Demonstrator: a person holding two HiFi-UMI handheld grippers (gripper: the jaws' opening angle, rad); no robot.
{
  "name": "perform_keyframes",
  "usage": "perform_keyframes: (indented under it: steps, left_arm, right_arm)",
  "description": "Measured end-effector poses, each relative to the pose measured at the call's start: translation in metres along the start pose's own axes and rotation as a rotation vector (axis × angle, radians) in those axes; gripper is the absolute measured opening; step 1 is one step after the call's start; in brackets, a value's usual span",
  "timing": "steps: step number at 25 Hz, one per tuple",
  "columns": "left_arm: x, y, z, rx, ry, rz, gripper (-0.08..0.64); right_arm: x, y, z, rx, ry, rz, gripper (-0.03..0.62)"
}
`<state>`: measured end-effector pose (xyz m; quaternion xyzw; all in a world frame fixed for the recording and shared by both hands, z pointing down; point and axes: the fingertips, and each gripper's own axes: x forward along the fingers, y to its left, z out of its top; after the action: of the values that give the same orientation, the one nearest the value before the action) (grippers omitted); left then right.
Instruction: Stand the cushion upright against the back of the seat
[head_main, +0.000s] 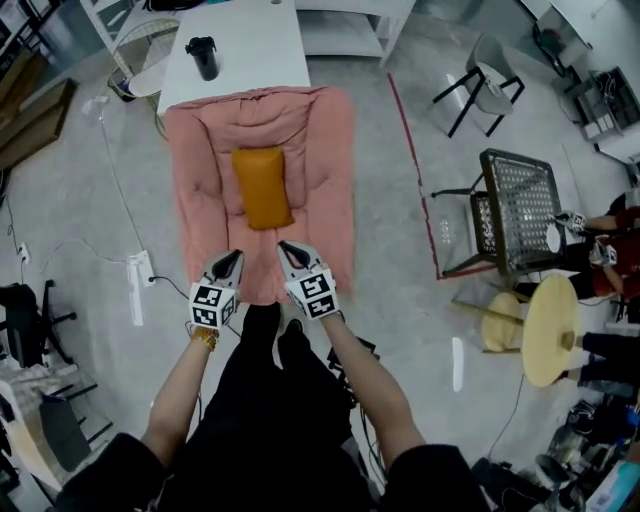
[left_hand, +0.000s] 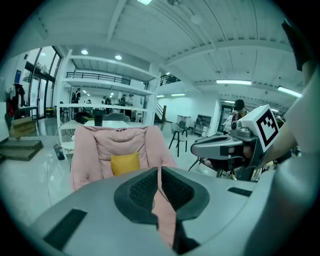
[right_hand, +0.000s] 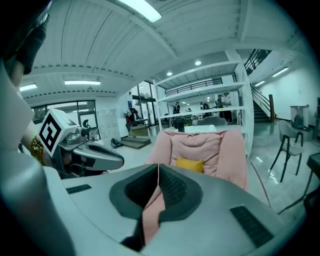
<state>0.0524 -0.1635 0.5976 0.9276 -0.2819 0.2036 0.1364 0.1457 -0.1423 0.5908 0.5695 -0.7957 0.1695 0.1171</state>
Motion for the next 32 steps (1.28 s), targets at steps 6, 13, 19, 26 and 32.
perform_keyframes:
  steps: [6,13,19,26,32]
  left_arm:
    - [-0.058,-0.031,-0.004,0.030,-0.054,0.004,0.031]
    - [-0.121,-0.037,0.001,0.026,-0.135,0.004,0.032]
    - [-0.163,-0.047,-0.013,0.036,-0.173,-0.015,0.032]
    - [-0.222,-0.095,-0.024,0.093,-0.204,0.048,0.032]
    - [-0.261,-0.164,-0.038,0.127,-0.249,0.098,0.032]
  right_arm:
    - [-0.045,0.053,0.003,-0.027,-0.027,0.023,0.020]
    - [-0.078,0.108,0.005,-0.037,-0.028,-0.015,0.020]
    - [-0.099,0.149,0.001,-0.038,-0.048,-0.046,0.020]
    - [-0.155,0.190,0.002,-0.092,-0.115,-0.020,0.020]
    - [-0.224,0.212,-0.016,-0.094,-0.156,0.008,0.018]
